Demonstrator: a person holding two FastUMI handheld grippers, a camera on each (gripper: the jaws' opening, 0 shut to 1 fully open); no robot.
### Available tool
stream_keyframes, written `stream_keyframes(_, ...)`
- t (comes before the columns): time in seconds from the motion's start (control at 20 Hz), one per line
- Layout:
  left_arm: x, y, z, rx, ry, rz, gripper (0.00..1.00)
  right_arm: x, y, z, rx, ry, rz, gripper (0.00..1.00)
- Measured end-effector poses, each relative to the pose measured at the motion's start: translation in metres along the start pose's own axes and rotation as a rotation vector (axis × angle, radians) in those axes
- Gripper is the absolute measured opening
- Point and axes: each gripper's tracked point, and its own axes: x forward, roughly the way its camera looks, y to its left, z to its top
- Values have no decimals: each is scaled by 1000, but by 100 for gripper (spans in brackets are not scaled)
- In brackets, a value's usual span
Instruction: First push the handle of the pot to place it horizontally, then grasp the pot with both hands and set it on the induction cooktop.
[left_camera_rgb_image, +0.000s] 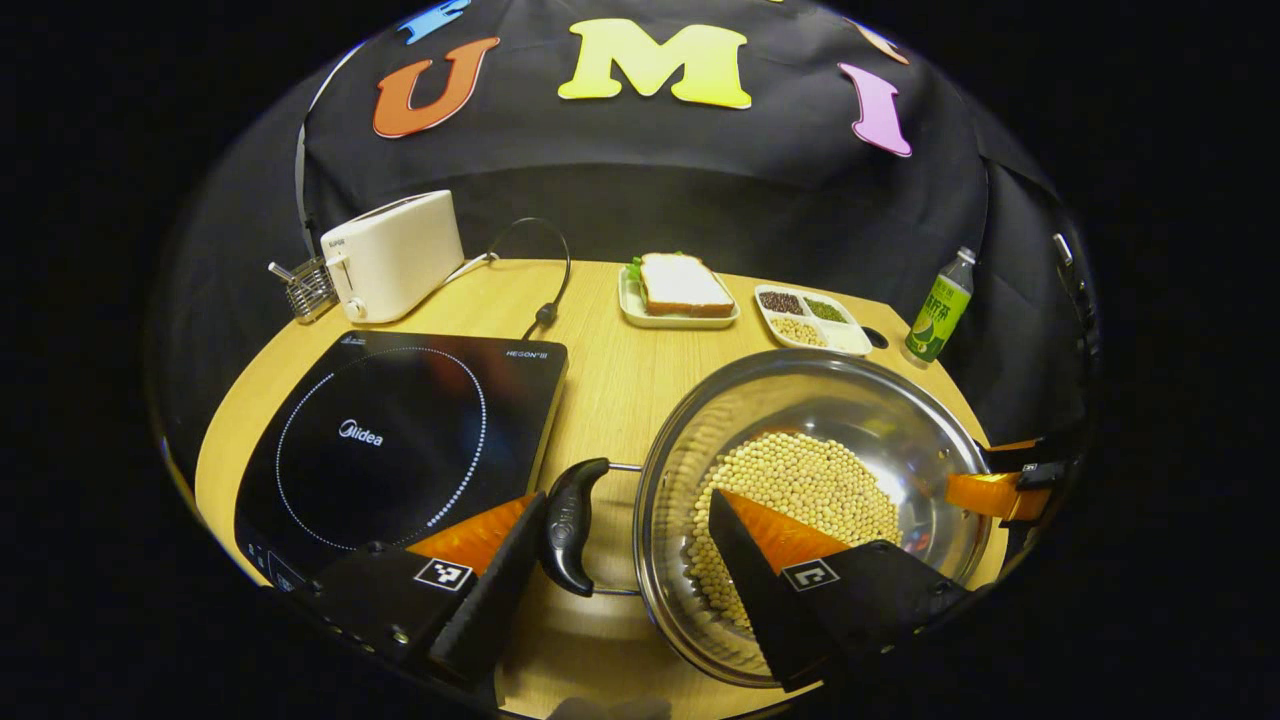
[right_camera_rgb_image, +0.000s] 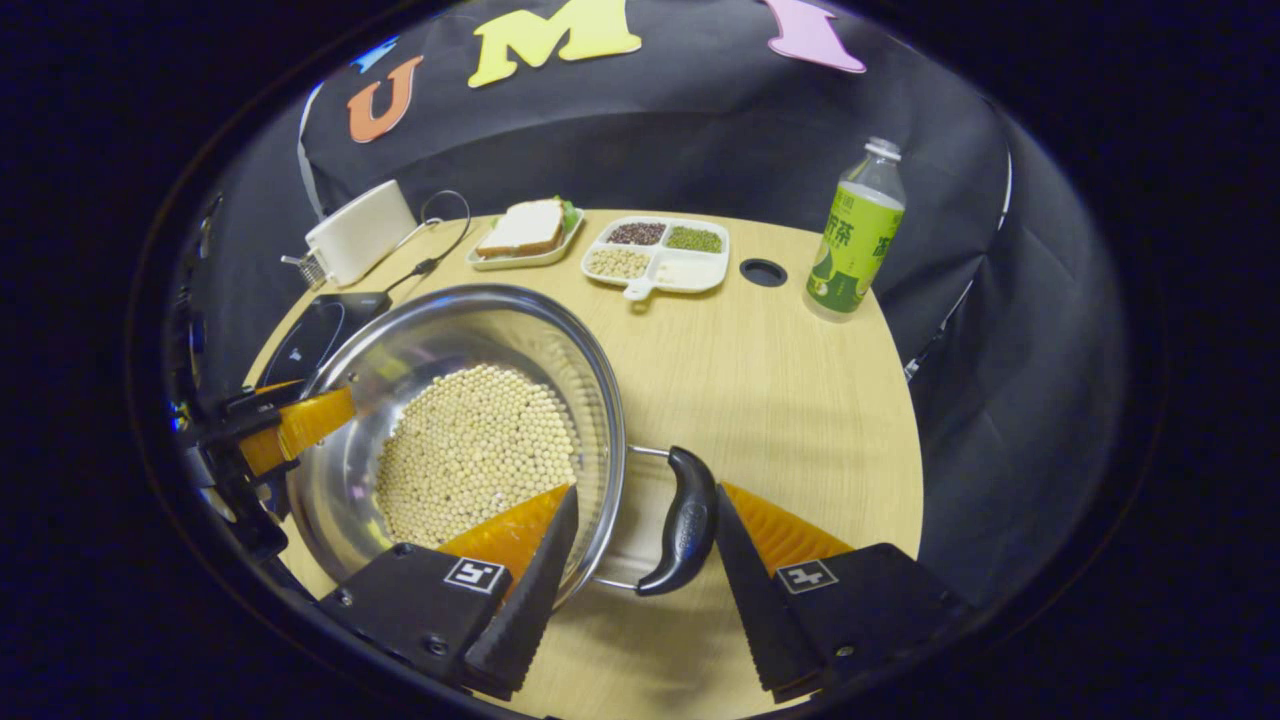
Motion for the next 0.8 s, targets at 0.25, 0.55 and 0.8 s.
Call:
stream_keyframes(0.25,8,2,-10,-23,43,17,96,3,-2,-1,-9,21,-12,74)
stream_keyframes(0.55,11,11,-11,8,70,59,71,3,-2,-3,53,68,-37,64)
stream_keyframes(0.8,5,11,-8,5,94,38,61,-4,0,-1,84,71,-38,53)
